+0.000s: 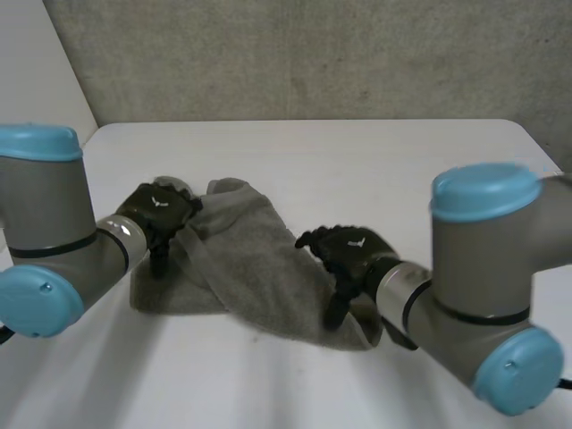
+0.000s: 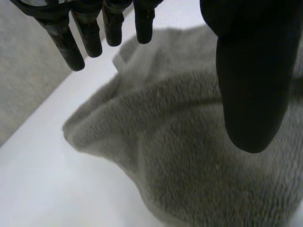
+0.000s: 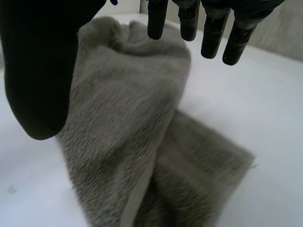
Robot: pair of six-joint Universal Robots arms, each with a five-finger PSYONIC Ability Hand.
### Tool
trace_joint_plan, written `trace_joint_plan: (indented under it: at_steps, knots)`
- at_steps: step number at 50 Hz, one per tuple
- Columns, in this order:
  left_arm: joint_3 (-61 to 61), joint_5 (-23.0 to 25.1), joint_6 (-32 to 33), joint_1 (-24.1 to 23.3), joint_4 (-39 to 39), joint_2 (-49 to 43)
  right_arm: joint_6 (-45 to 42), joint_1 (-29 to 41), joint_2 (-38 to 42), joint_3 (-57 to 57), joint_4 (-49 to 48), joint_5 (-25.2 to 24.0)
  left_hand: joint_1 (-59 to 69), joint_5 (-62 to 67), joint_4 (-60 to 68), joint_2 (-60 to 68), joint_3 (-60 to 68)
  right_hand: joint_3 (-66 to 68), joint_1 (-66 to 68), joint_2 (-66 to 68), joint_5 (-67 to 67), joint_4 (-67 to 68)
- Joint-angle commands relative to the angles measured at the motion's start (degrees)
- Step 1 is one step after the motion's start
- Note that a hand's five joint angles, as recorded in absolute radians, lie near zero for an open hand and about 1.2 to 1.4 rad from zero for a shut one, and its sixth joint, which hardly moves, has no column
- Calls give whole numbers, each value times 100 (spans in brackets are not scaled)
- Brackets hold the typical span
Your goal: Fold the towel.
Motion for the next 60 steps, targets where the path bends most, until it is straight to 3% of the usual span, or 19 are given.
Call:
trace_joint_plan:
  at_steps: [1, 6, 8, 9, 11, 14, 16, 22, 29, 33, 34, 36, 38, 44, 47, 49, 50, 51, 60]
  knots:
    - [-130, -16, -23, 69, 381, -391, 57, 226, 521, 172, -735, 416, 325, 147, 330, 324, 335, 215, 140, 203, -114, 172]
    - [-315, -24, -50, 69, 899, -470, -48, 288, 689, 216, -1255, 1007, 981, 803, 986, 980, 991, 1765, 1690, 1753, 1436, 1722]
    - [-472, -42, -59, 51, 1275, -470, -258, 288, 794, 259, -1570, 1200, 2052, 1873, 2057, 2051, 2062, 2969, 2894, 2957, 2640, 2925]
    - [-473, -42, -59, 51, 1277, -470, -259, 288, 795, 260, -1571, 1200, 2058, 1879, 2063, 2057, 2068, 2976, 2901, 2964, 2647, 2933]
    - [-630, -51, -85, -1, 1557, -409, -374, 288, 803, 295, -1668, 1209, 3815, 3636, 3819, 3813, 3824, 3935, 3860, 3923, 3606, 3891]
    - [-702, -51, -120, -46, 1655, -382, -585, 288, 812, 348, -1738, 1236, 4733, 4554, 4737, 4731, 4742, 5398, 5323, 5386, 5069, 5355]
    - [-807, -60, -225, -142, 1717, -312, -646, 262, 821, 330, -1738, 1236, 5387, 5208, 5392, 5386, 5397, 7033, 6958, 7021, 6704, 6990]
    - [-1052, -86, -357, -344, 1690, -128, -611, 218, 759, 304, -1694, 1183, 7015, 6836, 7020, 7014, 7025, 7041, 6966, 7029, 6712, 6997]
    - [-1308, -112, -498, -538, 1602, 233, -611, -37, 425, 137, -1694, 1165, 7018, 6839, 7023, 7017, 7028, 7041, 6966, 7029, 6712, 6997]
    - [-1659, -392, -1426, -1168, 981, 820, -655, -257, 241, -224, -1668, 989, 7018, 6839, 7023, 7017, 7028, 7041, 6966, 7029, 6712, 6997]
    - [-1660, -393, -1430, -1171, 978, 822, -664, -300, 197, -450, -1642, 755, 7018, 6839, 7023, 7017, 7028, 7041, 6966, 7029, 6712, 6997]
    - [-1756, -586, -2296, -1573, 331, 1172, -690, -327, 188, -602, -1615, 541, 7018, 6839, 7023, 7017, 7028, 7041, 6966, 7029, 6712, 6997]
    - [-1800, -604, -2683, -1740, 41, 1269, -908, -362, 197, -829, -1502, 156, 7018, 6839, 7023, 7017, 7028, 7041, 6966, 7029, 6712, 6997]
    - [-1941, -552, -3801, -2382, -629, 1358, -1516, -310, 232, -883, -956, -4, 7018, 6839, 7023, 7017, 7028, 7041, 6966, 7029, 6712, 6997]
    - [-1976, -560, -3935, -2445, -639, 1341, -1850, -292, 241, -760, -578, 14, 6852, 6673, 6857, 6851, 6862, 7041, 6966, 7029, 6712, 6997]
    - [-1959, -578, -3987, -2454, -586, 1306, -1921, -301, 223, -672, -438, 31, 2015, 1836, 2019, 2013, 2024, 7041, 6966, 7029, 6712, 6997]
    - [-1958, -578, -3987, -2454, -586, 1305, -1947, -336, 197, -533, -359, 31, 1991, 1812, 1996, 1990, 2001, 7041, 6966, 7029, 6712, 6997]
    - [-1889, -613, -3979, -2428, -560, 1279, -1964, -362, 162, -357, -332, 23, 1042, 863, 1046, 1040, 1051, 7041, 6966, 7029, 6712, 6997]
    - [-818, -605, -3952, -1444, 2, 1218, -2000, -767, -251, 471, -385, -92, 527, 348, 532, 526, 537, 7041, 6966, 7029, 6712, 6997]
